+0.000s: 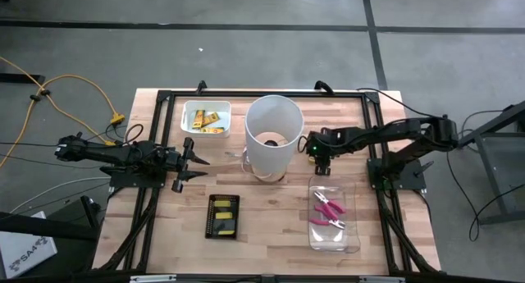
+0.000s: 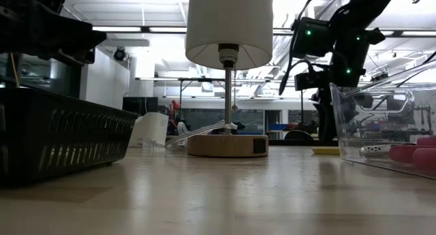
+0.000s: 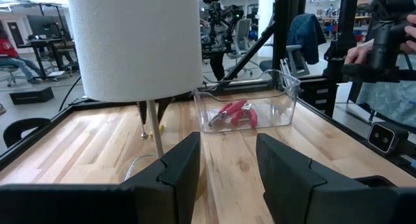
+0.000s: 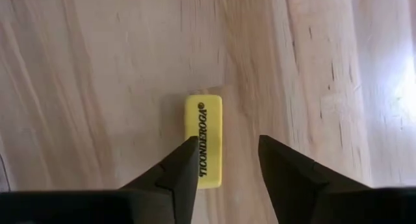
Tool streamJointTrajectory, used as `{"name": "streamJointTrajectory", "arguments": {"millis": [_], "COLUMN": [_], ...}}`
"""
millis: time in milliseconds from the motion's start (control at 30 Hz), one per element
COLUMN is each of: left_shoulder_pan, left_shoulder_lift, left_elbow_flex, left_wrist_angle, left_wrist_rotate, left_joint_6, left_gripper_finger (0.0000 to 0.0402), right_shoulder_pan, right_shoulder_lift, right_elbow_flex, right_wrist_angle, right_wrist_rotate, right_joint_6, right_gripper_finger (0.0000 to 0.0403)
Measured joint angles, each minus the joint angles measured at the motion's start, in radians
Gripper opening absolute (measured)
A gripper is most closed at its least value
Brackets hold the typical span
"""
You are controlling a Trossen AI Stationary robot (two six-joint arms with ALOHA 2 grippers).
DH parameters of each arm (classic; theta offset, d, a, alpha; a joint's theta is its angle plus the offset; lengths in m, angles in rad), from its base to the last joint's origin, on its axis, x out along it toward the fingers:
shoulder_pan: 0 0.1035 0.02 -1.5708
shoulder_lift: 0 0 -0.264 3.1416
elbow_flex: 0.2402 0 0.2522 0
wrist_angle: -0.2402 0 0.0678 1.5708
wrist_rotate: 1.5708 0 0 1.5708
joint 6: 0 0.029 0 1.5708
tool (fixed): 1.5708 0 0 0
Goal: Pick & Place School Supplies
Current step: Put the yellow eraser into the black bin
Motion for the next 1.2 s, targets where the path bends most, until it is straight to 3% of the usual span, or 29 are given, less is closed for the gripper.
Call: {"name": "streamJointTrajectory", "arguments": {"millis": [267,533,1200], "left_shoulder_pan": [0.0,0.0,0.0], "left_shoulder_lift": [0.0,0.0,0.0], "left_elbow_flex": [0.0,0.0,0.0], "left_wrist_angle": [0.0,0.0,0.0], "left_wrist_rotate": [0.0,0.0,0.0], "left_joint_6": [0.0,0.0,0.0], "left_gripper_finger": [0.0144,0.0144,0.0144], "right_shoulder_pan": [0.001,0.019,-0.031], "right_shoulder_lift": [0.0,0.0,0.067], "right_elbow_flex": [-0.029,-0.034,-0.033], "right_wrist_angle": [-0.002,0.007,0.048], "right_wrist_rotate": [-0.01,-0.086,-0.087], "right_joint_6": [-0.001,-0.019,-0.034], "right_gripper_finger": [0.0163,0.0168,0.0168]}}
